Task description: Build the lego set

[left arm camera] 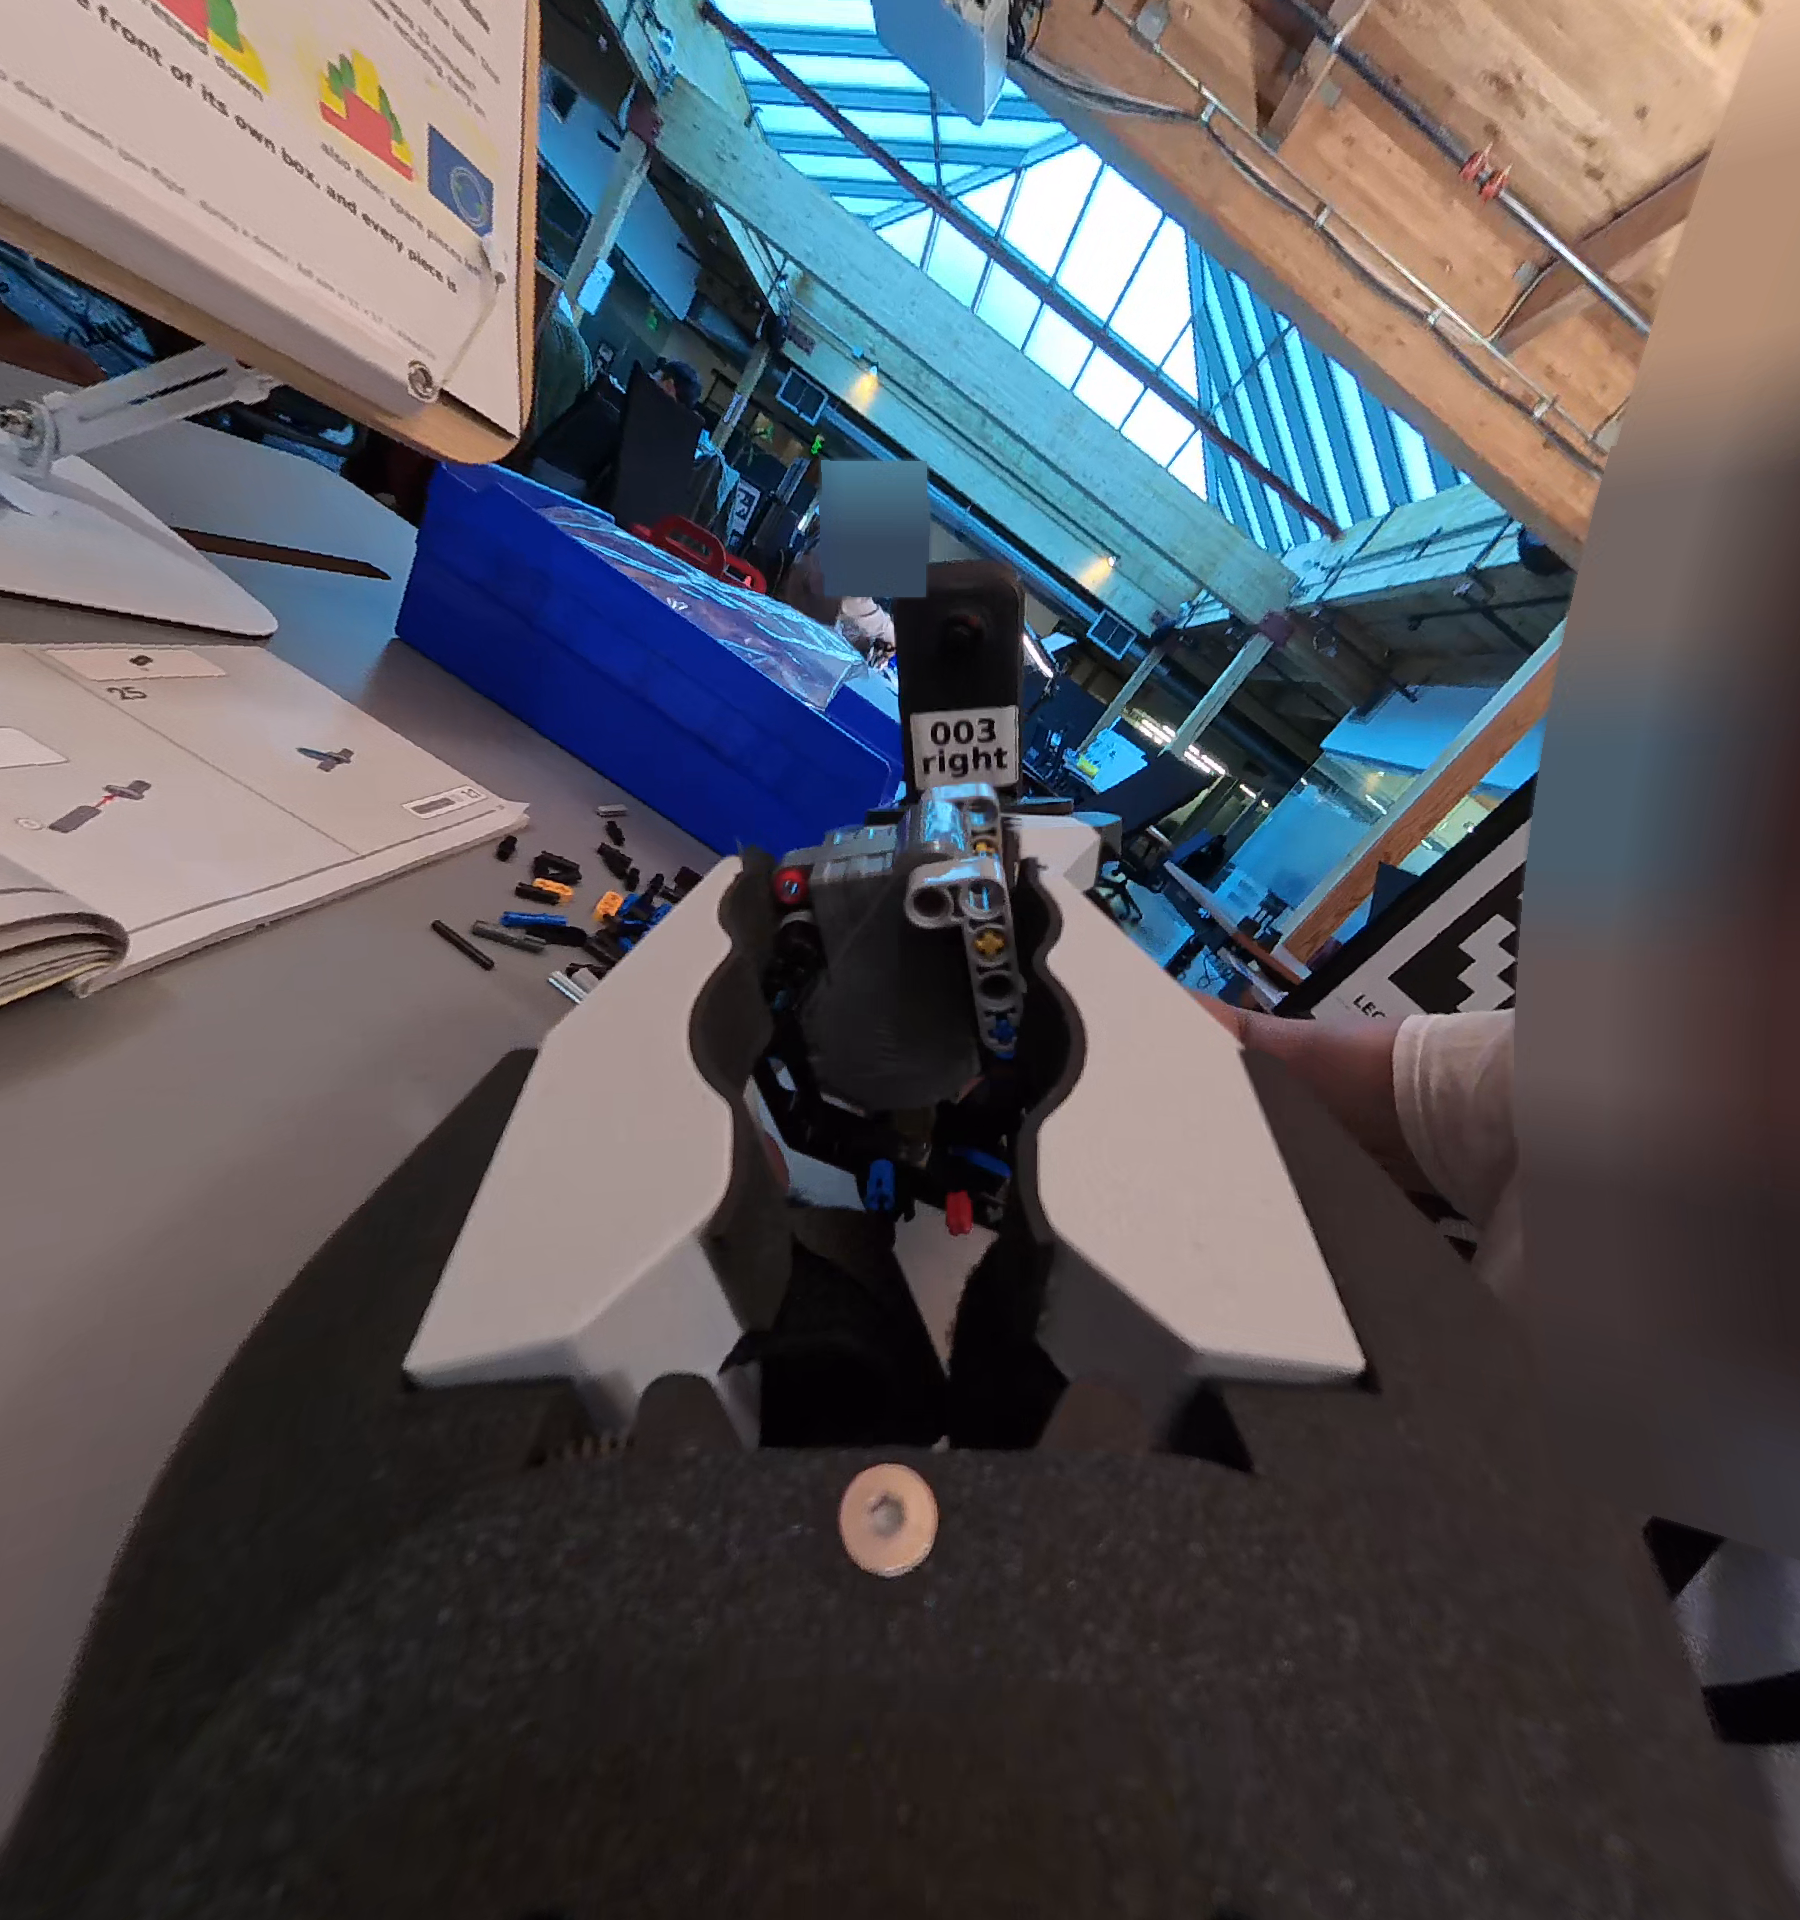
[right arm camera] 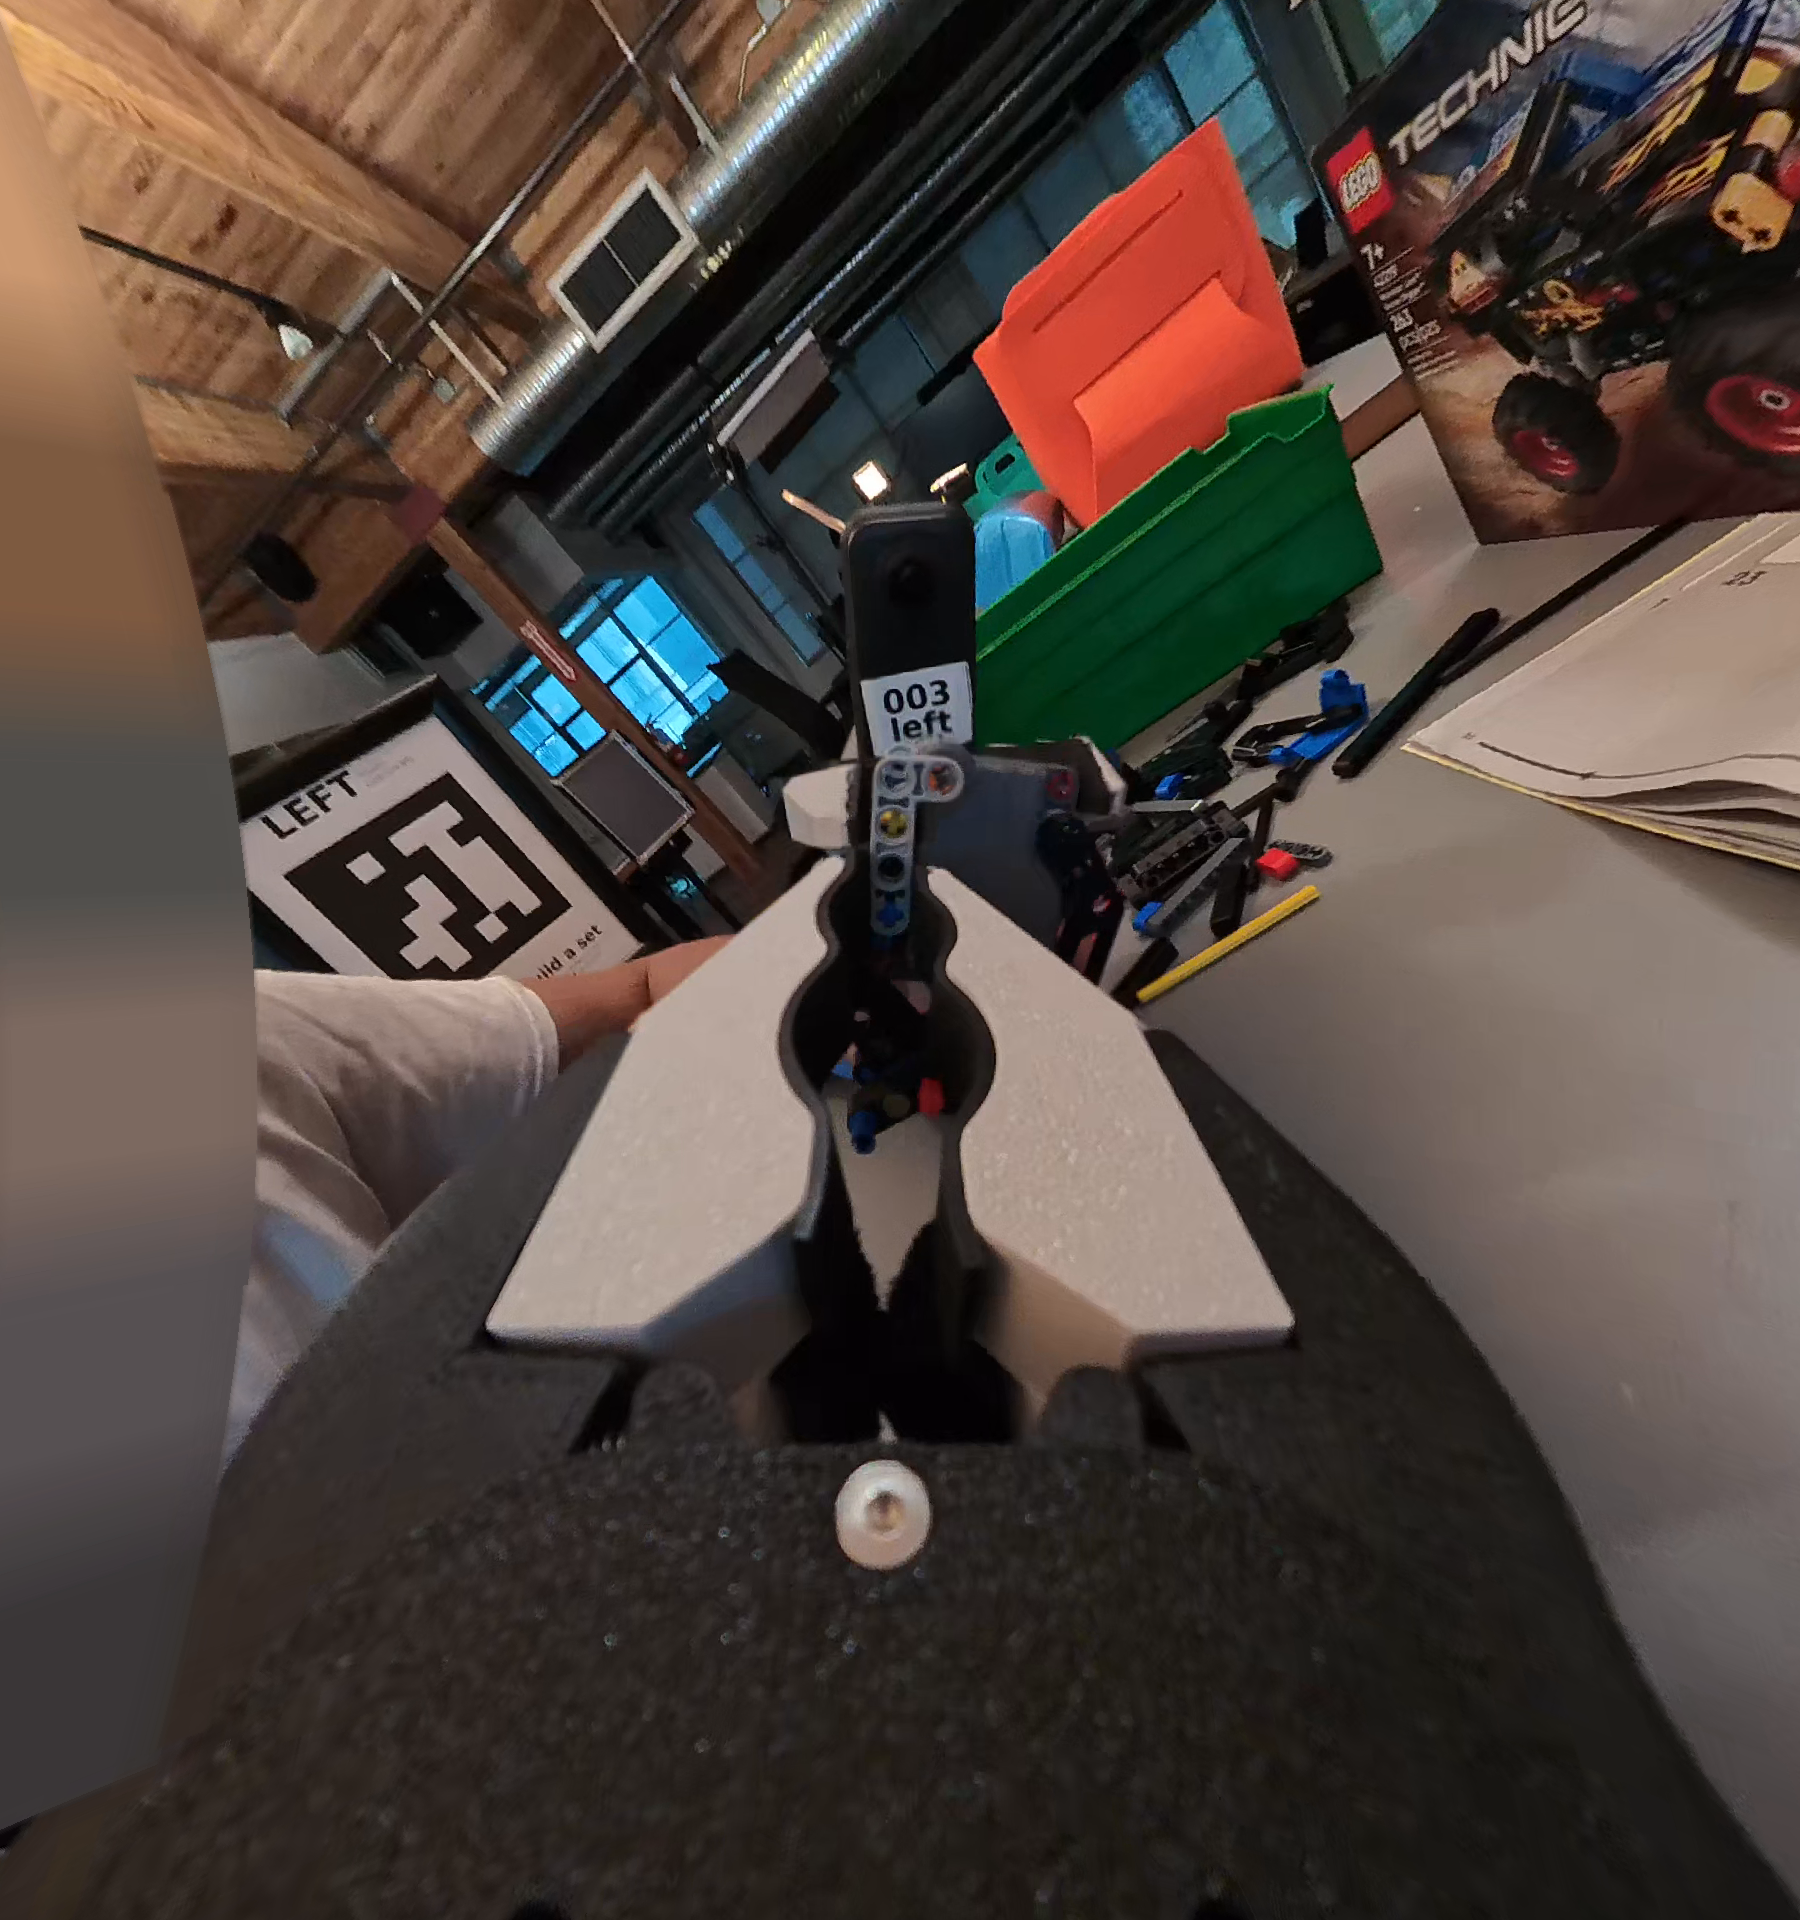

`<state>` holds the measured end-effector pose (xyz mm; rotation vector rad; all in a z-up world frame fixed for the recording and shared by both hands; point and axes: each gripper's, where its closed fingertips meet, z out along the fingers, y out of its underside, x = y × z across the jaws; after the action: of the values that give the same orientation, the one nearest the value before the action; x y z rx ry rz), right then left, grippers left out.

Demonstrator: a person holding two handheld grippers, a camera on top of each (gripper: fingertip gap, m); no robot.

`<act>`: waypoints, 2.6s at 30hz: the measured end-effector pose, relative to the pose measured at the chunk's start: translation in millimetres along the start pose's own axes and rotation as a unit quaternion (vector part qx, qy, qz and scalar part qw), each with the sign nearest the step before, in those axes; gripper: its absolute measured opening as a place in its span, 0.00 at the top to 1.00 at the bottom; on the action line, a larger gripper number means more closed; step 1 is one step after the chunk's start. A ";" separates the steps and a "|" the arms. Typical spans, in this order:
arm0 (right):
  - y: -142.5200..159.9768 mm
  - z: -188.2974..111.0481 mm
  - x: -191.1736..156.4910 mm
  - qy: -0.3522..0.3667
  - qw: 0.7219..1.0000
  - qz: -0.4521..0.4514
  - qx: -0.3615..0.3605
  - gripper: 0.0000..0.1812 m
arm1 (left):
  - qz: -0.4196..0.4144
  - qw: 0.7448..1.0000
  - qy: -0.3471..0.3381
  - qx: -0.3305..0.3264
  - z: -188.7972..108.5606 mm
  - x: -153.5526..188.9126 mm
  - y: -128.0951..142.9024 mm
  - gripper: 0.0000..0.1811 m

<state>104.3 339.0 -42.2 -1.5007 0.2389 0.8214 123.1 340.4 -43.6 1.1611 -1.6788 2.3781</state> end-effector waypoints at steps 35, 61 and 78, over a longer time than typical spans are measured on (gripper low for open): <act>2.8 0.9 -4.2 -0.032 0.999 0.009 -0.004 0.97 | 0.002 1.000 0.005 -0.005 -1.6 2.5 0.0 0.76; -0.4 3.2 -4.6 0.051 0.988 -0.143 0.035 0.96 | -0.081 0.996 0.043 0.022 -0.9 2.3 1.3 0.76; 1.6 1.8 8.6 0.035 0.999 -0.039 0.007 0.96 | -0.013 0.999 -0.031 -0.006 -1.4 -13.3 3.3 0.76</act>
<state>108.9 343.3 -48.5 -1.5186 0.2364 0.7039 130.6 345.3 -54.0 1.2584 -1.6821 2.3371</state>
